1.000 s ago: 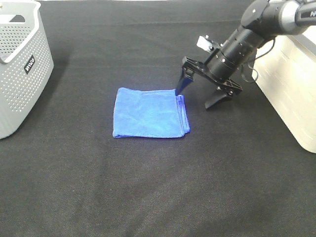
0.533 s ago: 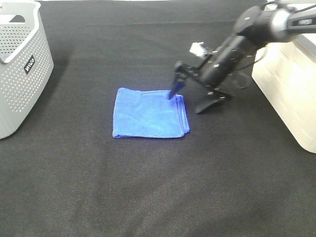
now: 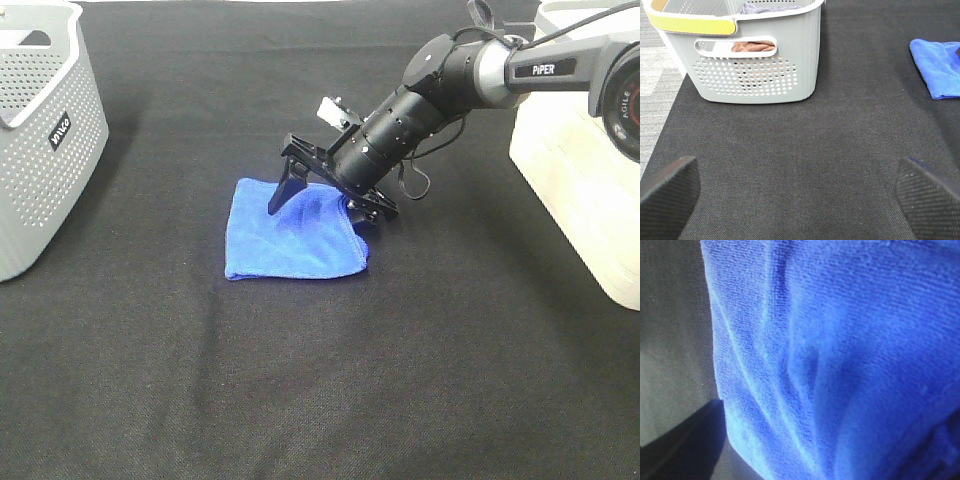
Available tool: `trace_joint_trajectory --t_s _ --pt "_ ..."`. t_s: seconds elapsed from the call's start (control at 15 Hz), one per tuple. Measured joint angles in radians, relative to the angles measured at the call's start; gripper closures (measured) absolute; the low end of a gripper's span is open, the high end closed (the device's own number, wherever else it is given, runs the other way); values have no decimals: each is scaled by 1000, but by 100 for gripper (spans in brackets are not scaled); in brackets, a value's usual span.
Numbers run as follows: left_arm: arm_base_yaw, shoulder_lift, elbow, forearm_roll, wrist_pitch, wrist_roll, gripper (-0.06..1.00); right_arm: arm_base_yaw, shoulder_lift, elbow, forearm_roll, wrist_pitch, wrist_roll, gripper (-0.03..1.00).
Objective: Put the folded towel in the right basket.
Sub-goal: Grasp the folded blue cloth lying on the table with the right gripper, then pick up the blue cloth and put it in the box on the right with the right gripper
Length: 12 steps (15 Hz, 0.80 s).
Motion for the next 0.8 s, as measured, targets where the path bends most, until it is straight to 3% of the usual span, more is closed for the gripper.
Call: trace_joint_trajectory --t_s 0.13,0.2,0.27,0.33,0.67,0.8 --pt "0 0 0 0 0 0 -4 0 2 0 0 -2 0 26" --pt "0 0 0 0 0 0 -4 0 8 0 -6 -2 0 43" --pt "0 0 0 0 0 0 -4 0 10 0 -9 -3 0 51" --pt "0 0 0 0 0 0 -4 0 13 1 -18 -3 0 79" --pt "0 0 0 7 0 0 -4 9 38 -121 -107 98 0 79" --pt "0 0 0 7 0 0 -4 10 49 -252 -140 203 6 79"
